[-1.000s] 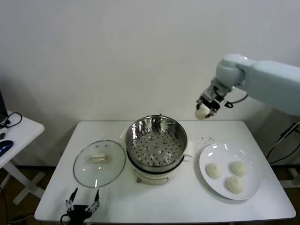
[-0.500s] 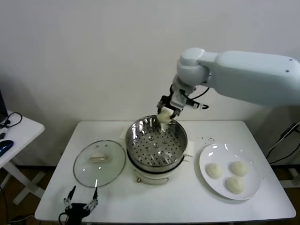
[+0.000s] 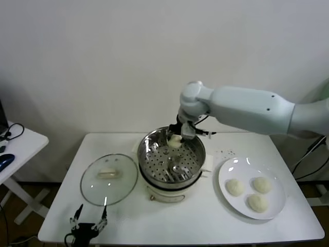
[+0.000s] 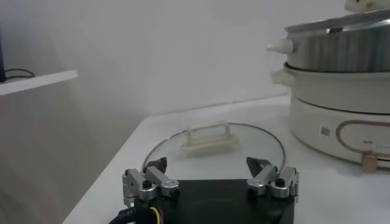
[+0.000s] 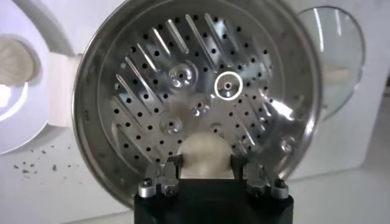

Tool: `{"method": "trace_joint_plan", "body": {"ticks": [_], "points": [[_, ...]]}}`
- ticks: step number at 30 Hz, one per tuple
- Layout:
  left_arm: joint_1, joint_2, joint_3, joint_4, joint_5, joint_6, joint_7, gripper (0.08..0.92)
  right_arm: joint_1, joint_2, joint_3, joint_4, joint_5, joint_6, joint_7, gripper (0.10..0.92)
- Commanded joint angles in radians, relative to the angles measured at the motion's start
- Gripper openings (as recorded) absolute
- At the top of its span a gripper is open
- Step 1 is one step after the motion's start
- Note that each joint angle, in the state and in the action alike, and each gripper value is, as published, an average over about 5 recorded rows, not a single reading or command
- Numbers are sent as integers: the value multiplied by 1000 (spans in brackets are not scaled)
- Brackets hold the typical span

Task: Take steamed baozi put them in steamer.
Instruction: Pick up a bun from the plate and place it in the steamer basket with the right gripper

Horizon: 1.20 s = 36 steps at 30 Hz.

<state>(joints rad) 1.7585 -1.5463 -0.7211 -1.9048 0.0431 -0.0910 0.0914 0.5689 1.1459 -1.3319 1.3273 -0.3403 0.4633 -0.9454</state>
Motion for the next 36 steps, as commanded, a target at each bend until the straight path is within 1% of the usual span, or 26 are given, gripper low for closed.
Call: {"method": "trace_joint_plan", "body": {"ticks": [1, 11, 15, 18, 21, 23, 26, 28, 29, 31, 33, 34, 36], "points": [[-2, -1, -1, 8, 2, -3, -1, 823, -111, 25, 50, -70, -153, 32, 18, 570], [-6, 0, -6, 17, 1, -8, -2, 823, -139, 66, 88, -146, -184, 35, 32, 577], [-5, 1, -10, 19, -1, -10, -2, 823, -142, 67, 88, -159, -171, 40, 29, 587], [-6, 2, -12, 22, 0, -12, -3, 823, -142, 65, 92, -162, -155, 44, 30, 637], [-5, 1, -12, 22, 1, -13, -3, 823, -133, 55, 97, -154, -114, 49, 31, 717], [-4, 0, -12, 22, 2, -14, -3, 823, -113, 42, 96, -140, -58, 48, 30, 772], [-1, 0, -11, 22, 7, -16, -5, 823, -58, 12, 91, -101, 36, 42, 17, 814], [2, 0, -10, 20, 11, -16, -5, 823, 24, -19, 47, -62, 174, 14, -22, 820], [3, 0, -10, 19, 13, -16, -6, 823, 80, -36, 8, -42, 270, -13, -49, 821], [6, 0, -8, 16, 17, -17, -7, 823, 215, -72, -111, -7, 535, -93, -107, 822], [10, 1, -6, 12, 20, -17, -7, 823, 331, -104, -231, 7, 757, -184, -161, 823], [12, 0, -5, 9, 20, -17, -7, 823, 371, -120, -282, 7, 839, -224, -179, 823], [15, 0, -3, 4, 21, -17, -8, 823, 426, -160, -371, 0, 917, -289, -195, 823]]}}
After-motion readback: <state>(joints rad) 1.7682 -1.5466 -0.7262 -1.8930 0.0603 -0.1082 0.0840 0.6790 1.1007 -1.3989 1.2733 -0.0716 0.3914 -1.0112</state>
